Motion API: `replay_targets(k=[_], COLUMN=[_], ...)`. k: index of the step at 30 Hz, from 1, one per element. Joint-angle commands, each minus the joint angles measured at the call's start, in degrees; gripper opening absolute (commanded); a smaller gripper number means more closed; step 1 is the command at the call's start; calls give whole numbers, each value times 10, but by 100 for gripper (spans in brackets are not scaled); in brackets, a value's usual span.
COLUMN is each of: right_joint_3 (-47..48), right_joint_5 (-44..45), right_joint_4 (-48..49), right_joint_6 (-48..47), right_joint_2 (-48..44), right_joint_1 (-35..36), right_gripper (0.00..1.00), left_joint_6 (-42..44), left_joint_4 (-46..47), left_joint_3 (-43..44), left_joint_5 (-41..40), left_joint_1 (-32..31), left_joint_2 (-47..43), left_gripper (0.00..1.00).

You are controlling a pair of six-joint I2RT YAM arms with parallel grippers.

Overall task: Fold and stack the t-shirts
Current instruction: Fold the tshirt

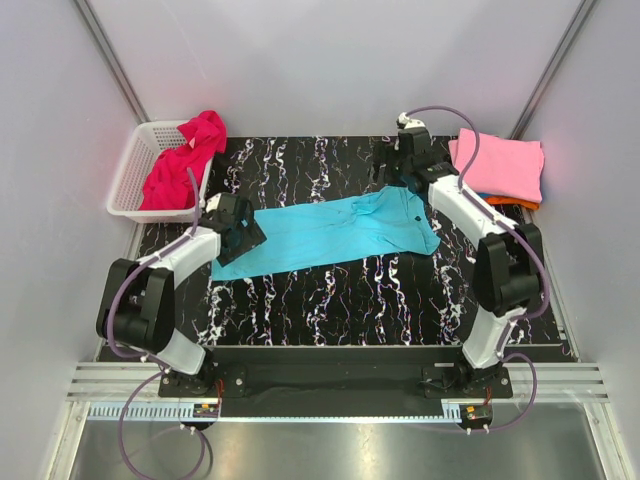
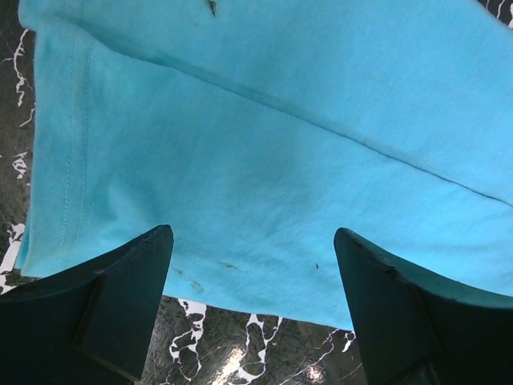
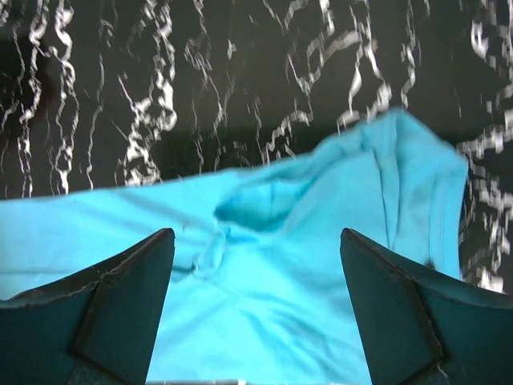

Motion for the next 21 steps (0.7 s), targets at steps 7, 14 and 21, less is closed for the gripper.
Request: replay_targets(k=[7,14,21], right_joint_3=[-164,-200,-198], right_joint_5=[1,-21,-2], right_joint_4=[-54,-57,-61], right_joint_6=[103,127,147], right_joint_2=[-109,-84,-40], right_joint_1=[0,0,-6], right_gripper=[88,85,84], left_joint_6=[3,-23,-44], left_joint_4=[-11,-32,-44], left_joint_3=[14,-16,-28], left_joint_5=[5,-12,-13], left_joint_1=[-7,-9,-9], left_joint_2=[16,3,13], left_gripper=[86,86,86])
